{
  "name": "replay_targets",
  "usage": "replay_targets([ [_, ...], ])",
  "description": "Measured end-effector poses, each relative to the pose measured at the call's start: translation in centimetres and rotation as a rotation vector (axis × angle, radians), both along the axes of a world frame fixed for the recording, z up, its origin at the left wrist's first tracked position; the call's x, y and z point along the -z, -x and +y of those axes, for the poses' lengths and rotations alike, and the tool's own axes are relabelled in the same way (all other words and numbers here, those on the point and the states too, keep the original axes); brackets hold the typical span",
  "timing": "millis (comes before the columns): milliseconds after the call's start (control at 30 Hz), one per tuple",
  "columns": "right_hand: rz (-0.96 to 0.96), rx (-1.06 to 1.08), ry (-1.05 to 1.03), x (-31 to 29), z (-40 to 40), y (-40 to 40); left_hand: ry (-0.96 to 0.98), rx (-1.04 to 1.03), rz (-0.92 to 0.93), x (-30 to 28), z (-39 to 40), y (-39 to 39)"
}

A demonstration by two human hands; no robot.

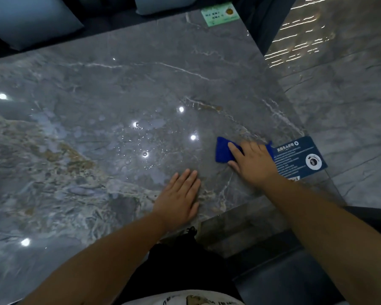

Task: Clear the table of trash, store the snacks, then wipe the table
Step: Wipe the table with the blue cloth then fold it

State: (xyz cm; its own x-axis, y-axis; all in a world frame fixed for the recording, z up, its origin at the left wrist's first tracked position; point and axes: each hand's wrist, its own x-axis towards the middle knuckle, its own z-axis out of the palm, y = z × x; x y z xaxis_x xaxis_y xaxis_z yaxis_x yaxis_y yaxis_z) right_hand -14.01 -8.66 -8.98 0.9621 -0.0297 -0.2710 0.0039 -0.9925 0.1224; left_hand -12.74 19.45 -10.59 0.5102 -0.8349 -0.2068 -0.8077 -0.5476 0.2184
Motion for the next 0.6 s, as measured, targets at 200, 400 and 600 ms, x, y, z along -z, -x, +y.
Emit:
replay_targets([
  [200,-0.006,0.431,-0.29,-1.2,3.9,-0.2,-0.084,-0.003,-0.002,-1.3,1.6,-0.4],
  [400,-0.021,0.756,-0.814,-3.3,8.3,-4.7,-0.096,-0.188,0.0,-2.3,8.2,-1.2],
  [600,0.124,0.74,-1.237,-5.0,17.5,-10.7,0.016,-0.548,0.005,-4.0,17.2,-2.1],
])
